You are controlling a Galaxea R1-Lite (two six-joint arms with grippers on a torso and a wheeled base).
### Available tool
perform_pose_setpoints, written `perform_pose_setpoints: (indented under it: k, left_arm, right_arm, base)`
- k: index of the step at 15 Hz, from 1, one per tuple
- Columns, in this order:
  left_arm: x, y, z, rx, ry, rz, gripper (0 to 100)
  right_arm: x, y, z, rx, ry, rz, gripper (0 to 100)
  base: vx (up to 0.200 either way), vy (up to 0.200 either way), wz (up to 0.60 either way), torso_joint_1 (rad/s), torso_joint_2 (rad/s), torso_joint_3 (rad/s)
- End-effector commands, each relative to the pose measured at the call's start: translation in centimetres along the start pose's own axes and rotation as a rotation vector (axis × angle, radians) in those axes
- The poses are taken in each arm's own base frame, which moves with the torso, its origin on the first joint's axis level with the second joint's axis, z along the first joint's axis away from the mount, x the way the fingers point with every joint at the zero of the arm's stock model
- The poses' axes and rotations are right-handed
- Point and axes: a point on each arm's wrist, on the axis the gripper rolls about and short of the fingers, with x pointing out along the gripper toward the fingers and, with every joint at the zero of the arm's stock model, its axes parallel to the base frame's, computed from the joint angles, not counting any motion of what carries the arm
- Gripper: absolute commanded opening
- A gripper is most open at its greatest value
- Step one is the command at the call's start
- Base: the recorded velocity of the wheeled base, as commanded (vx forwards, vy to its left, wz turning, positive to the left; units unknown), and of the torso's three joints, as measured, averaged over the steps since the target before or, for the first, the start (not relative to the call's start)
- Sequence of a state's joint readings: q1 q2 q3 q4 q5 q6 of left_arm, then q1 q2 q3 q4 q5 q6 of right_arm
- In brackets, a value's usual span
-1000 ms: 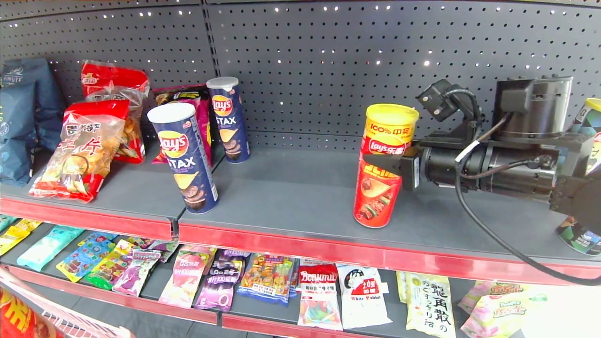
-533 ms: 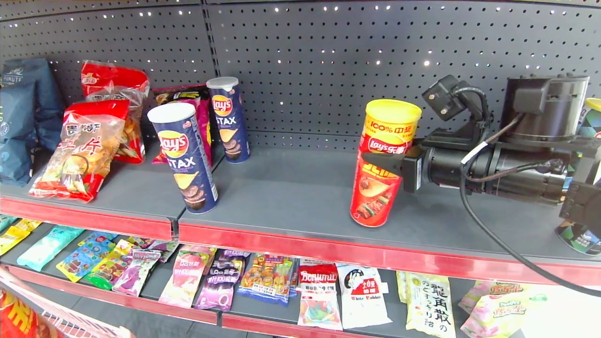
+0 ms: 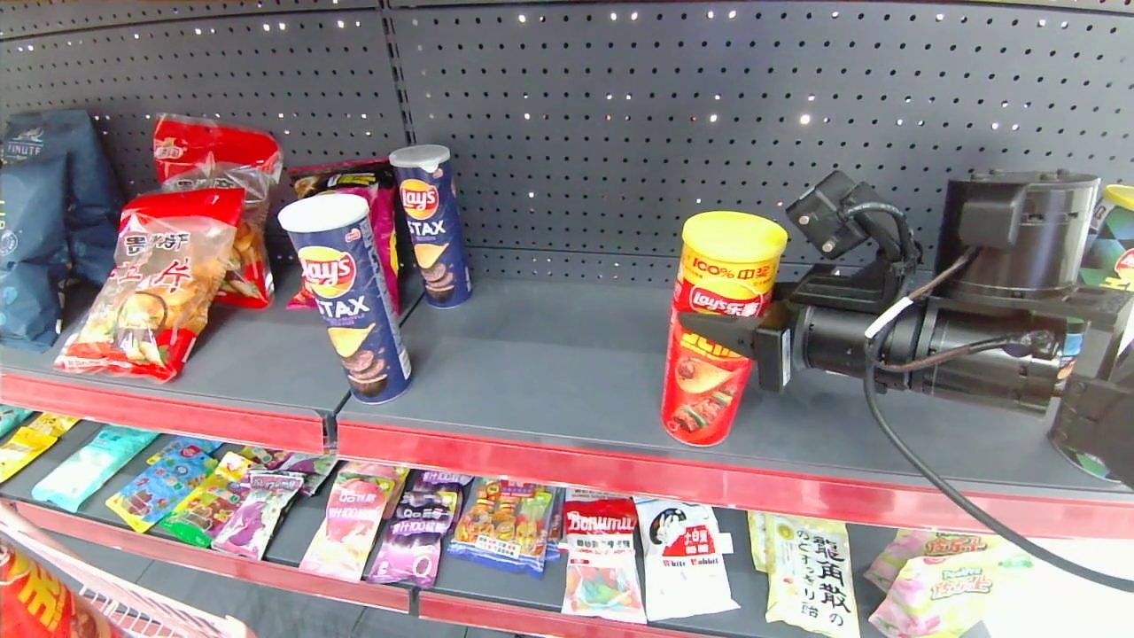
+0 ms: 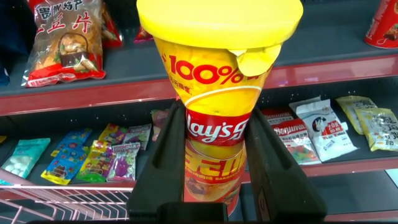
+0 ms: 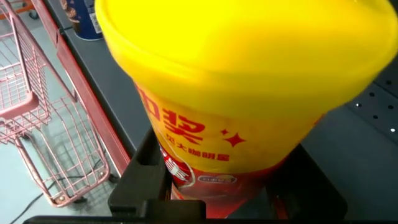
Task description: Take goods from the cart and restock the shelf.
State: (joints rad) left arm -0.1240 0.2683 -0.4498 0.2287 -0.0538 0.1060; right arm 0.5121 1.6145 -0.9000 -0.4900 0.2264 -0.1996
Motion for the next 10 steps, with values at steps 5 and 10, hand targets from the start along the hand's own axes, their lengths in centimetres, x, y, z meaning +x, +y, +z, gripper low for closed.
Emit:
perform_pose_setpoints:
  k: [5,10]
  left_arm:
    - [-0.02,0.00,-0.01,0.000,-0.001,0.000,0]
    - [-0.05,-0.01,-0.03,0.000,-0.001,0.000,0]
  right_arm:
    - [-0.37,0.03,0.08,-0.008,-0.003,-0.003,0]
    - [-0.81,0.13,0.14,-0.009,-0.008,-0.001,0]
  base:
    - [0.000,0.000,0.00,0.000,0.00,0.000]
    - [0.000,0.000,0.00,0.000,0.00,0.000]
